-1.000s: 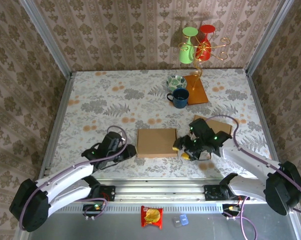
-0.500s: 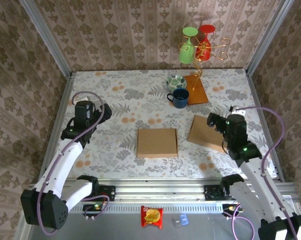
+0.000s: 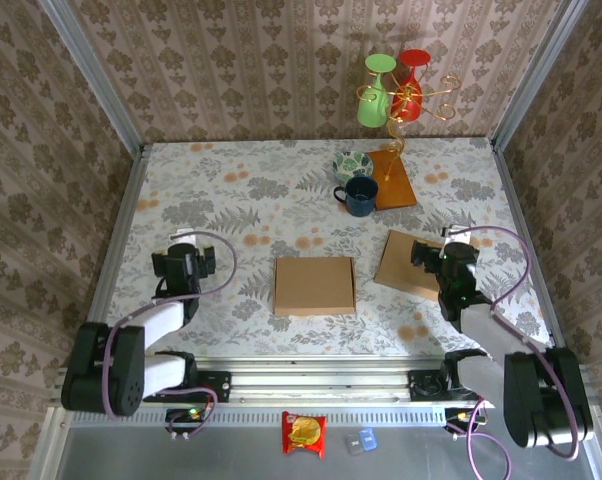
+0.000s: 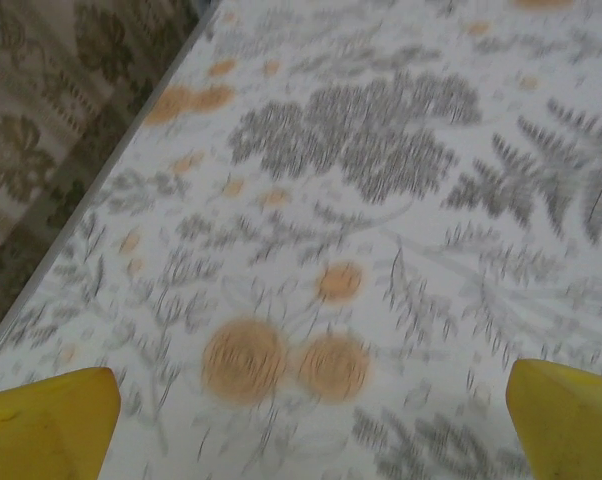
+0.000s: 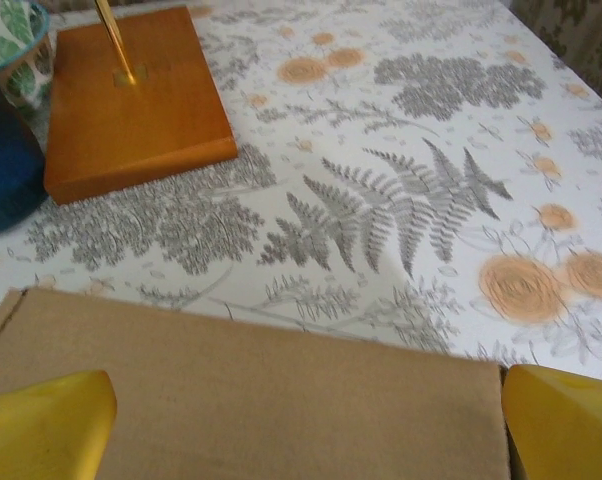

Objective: Fold the paper box

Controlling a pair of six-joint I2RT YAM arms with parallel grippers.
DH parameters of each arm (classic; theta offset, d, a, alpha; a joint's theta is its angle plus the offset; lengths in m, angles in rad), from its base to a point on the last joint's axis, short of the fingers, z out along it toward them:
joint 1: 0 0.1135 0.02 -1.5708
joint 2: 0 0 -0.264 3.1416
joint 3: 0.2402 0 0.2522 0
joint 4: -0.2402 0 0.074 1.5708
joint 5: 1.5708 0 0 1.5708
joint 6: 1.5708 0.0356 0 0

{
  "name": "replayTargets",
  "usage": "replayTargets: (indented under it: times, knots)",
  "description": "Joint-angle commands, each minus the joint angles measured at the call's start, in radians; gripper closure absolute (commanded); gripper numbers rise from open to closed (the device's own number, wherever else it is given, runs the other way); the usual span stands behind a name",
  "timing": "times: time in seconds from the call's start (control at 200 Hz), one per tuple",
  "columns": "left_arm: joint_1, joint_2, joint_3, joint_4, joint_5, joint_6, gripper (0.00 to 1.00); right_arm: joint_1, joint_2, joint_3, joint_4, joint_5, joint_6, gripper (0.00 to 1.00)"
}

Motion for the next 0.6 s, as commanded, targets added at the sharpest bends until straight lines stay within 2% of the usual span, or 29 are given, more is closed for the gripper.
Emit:
replayTargets:
  times: [0.0,0.07,0.15,0.25,0.31,0.39,0.455,0.515,0.595]
  knots:
    - [0.035,0.096,0.023,0.314,0.114,0.07,0.0,-0.018,0.084,0.017,0.235,-0.062,-0.035,0.0]
    - [0.055,0.148,0.066,0.299,0.174,0.092,0.0,-0.032,0.158,0.039,0.306,-0.083,-0.035,0.0]
    - [0.091,0.238,0.053,0.419,0.216,0.082,0.0,-0.043,0.235,0.071,0.36,-0.117,-0.044,0.0]
    - [0.105,0.351,0.014,0.611,0.201,0.074,0.0,-0.054,0.339,0.08,0.442,-0.139,-0.051,0.0]
    - [0.105,0.316,0.021,0.527,0.203,0.053,0.0,-0.056,0.393,0.071,0.504,-0.151,-0.053,0.0]
    - [0.107,0.339,0.027,0.562,0.201,0.065,0.0,-0.055,0.459,0.059,0.597,-0.156,-0.057,0.0]
    - [0.13,0.327,0.064,0.47,0.225,0.036,0.0,-0.056,0.441,0.09,0.5,-0.155,-0.057,0.0]
    - [0.134,0.323,0.092,0.414,0.221,0.027,0.0,-0.052,0.452,0.105,0.496,-0.148,-0.058,0.0]
    - [0.13,0.327,0.093,0.417,0.216,0.034,0.0,-0.03,0.454,0.129,0.451,-0.092,-0.068,0.0]
